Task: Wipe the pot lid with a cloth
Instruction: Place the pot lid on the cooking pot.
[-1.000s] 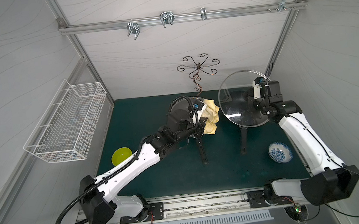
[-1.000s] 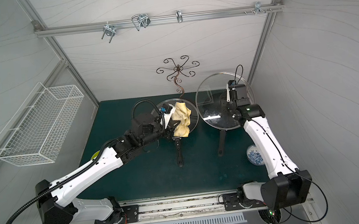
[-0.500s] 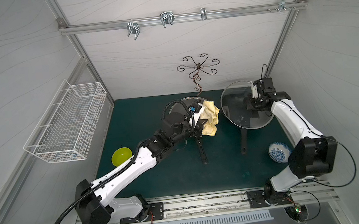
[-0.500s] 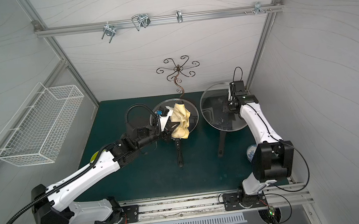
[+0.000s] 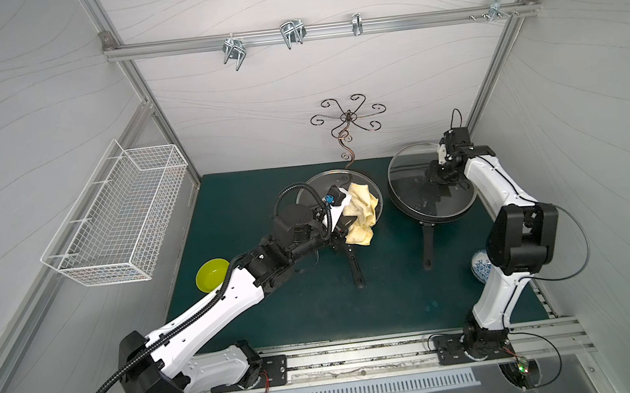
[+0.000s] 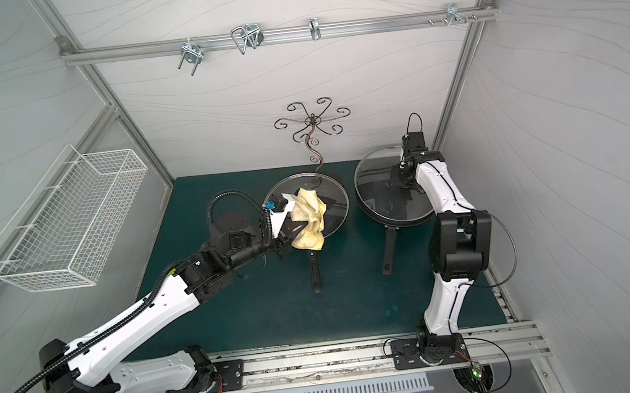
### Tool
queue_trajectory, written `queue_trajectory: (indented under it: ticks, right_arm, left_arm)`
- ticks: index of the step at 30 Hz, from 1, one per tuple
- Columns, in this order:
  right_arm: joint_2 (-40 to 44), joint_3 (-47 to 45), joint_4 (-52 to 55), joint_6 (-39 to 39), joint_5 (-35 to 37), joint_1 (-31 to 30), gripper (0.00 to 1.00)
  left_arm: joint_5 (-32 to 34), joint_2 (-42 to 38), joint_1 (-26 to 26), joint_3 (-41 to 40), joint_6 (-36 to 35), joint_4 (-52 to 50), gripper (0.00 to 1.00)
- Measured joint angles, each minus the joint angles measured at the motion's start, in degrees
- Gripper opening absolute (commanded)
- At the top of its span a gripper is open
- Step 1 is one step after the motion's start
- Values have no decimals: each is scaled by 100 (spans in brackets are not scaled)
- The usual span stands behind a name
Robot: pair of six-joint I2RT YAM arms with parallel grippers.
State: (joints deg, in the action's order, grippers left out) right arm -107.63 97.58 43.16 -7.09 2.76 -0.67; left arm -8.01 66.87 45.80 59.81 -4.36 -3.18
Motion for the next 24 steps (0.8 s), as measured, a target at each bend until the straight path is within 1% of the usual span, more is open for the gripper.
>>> queue_trajectory:
  ticks: [9,24]
  right_arm:
    - [-396,50,61,186,61,-7,0]
    - [-402,83,157,282,103,-28,0]
  left_arm:
    - [0,-22,-122,-55,-22,-28,0]
    - [-131,-39,-378,-247,-42,-33,0]
